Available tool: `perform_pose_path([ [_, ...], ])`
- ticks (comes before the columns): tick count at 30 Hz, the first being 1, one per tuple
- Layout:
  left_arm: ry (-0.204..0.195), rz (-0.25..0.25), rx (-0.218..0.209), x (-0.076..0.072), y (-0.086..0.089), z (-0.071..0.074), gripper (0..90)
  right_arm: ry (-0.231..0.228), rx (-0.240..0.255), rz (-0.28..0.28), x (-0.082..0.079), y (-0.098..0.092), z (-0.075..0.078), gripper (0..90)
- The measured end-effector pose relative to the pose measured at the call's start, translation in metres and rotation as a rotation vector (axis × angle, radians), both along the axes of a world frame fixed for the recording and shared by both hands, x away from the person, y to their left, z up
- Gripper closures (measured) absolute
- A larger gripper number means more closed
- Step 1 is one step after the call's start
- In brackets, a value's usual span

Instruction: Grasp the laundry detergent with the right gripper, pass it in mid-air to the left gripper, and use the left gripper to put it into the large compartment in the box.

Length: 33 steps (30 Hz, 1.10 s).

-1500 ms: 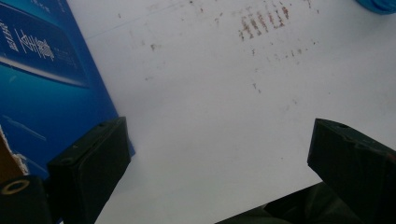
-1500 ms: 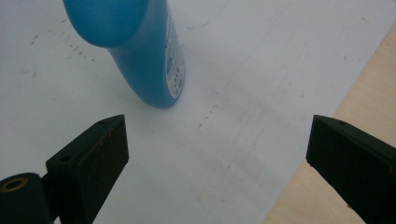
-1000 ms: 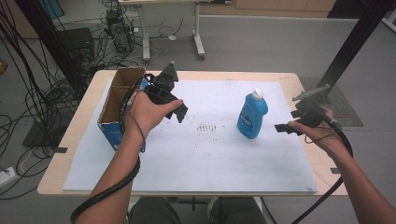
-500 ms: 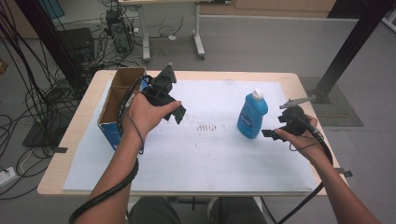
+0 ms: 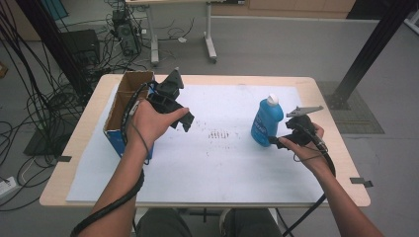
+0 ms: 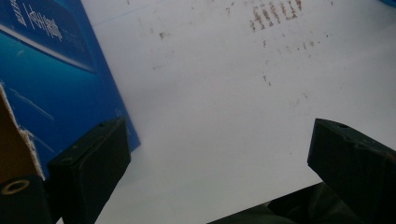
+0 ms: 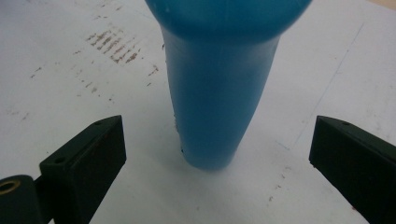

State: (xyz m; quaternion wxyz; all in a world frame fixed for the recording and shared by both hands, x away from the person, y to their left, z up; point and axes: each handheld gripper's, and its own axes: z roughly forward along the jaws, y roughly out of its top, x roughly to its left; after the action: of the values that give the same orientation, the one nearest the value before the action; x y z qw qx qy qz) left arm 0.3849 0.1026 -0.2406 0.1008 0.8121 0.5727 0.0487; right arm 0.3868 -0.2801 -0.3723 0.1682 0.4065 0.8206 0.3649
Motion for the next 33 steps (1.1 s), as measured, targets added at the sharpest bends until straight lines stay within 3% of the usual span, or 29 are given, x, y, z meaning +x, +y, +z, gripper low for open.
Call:
perform_pose_path([
  [24,0.003,-0.01,-0.002,0.001,0.001,-0.004,6.5,-0.131,0.065,-0.061,0.008,0.017,-0.02,2.8],
  [33,0.004,-0.016,-0.002,0.001,-0.001,-0.004,6.5,-0.159,0.086,-0.071,0.009,0.021,-0.026,2.7],
])
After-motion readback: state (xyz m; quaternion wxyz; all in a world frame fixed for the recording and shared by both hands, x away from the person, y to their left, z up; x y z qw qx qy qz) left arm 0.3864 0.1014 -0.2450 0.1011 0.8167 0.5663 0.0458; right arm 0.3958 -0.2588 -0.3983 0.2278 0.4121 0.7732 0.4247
